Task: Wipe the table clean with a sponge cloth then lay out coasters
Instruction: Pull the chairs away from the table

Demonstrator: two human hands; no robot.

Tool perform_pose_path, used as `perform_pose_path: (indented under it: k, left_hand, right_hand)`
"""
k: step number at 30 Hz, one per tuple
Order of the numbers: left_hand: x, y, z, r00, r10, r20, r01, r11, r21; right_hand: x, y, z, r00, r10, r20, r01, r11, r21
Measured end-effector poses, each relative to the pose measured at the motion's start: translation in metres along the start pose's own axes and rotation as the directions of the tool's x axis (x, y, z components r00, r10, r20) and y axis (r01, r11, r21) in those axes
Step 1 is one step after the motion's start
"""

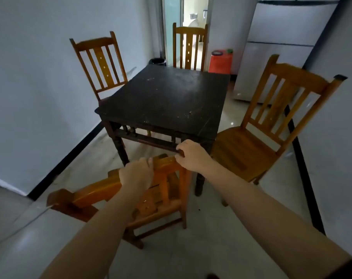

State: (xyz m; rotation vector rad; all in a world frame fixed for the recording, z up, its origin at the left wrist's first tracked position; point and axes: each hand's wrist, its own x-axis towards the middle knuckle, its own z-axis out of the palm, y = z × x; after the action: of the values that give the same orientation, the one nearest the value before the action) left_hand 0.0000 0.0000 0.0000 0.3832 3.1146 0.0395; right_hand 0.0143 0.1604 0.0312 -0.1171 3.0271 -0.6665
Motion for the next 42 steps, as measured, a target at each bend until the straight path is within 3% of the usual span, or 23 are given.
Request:
perform_pose_path:
  k: [4, 9, 15, 21, 30, 34, 37, 40, 42]
  left_hand:
    - [0.011, -0.017, 0.011, 0.996, 0.009, -0.091, -0.020, 0.993, -0.118]
    - [0.034, -0.020, 0.013, 0.986, 0.070, -0.151, -0.079, 0.995, -0.054]
    - [0.080, -0.027, 0.007, 0.903, 0.297, -0.310, -0.300, 0.953, 0.039]
    - [0.147, -0.054, 0.004, 0.870, 0.424, -0.252, -0.442, 0.897, -0.015]
    - [0.198, -0.137, 0.014, 0.888, 0.426, -0.173, -0.448, 0.886, -0.120]
    - [0.200, -0.160, 0.008, 0.823, 0.567, -0.037, -0.566, 0.813, -0.138]
    - [0.213, -0.191, 0.004, 0.836, 0.535, 0.126, -0.527, 0.845, -0.089]
    - [0.223, -0.227, 0.004, 0.856, 0.508, 0.092, -0.507, 0.861, -0.031]
    - [0.222, -0.245, 0.006, 0.874, 0.486, 0.013, -0.484, 0.872, -0.070]
  right_hand:
    - [0.019, 0.011, 0.001, 0.999, -0.011, 0.044, 0.014, 0.998, -0.058]
    - [0.042, 0.028, 0.001, 0.996, -0.079, -0.030, 0.079, 0.997, 0.002]
    - [0.058, 0.040, 0.002, 0.996, -0.052, -0.078, 0.053, 0.999, 0.011]
    - [0.088, 0.027, 0.005, 0.995, -0.014, -0.101, 0.006, 0.997, -0.077]
    - [0.149, -0.037, 0.027, 0.995, -0.038, -0.096, 0.024, 0.989, -0.149]
    - [0.157, -0.053, 0.028, 0.994, 0.111, -0.004, -0.109, 0.967, -0.229]
    - [0.167, -0.074, 0.020, 0.932, 0.304, 0.197, -0.194, 0.878, -0.437]
    - [0.182, -0.098, 0.033, 0.888, 0.394, 0.237, -0.217, 0.813, -0.540]
    - [0.191, -0.107, 0.052, 0.897, 0.395, 0.198, -0.264, 0.838, -0.477]
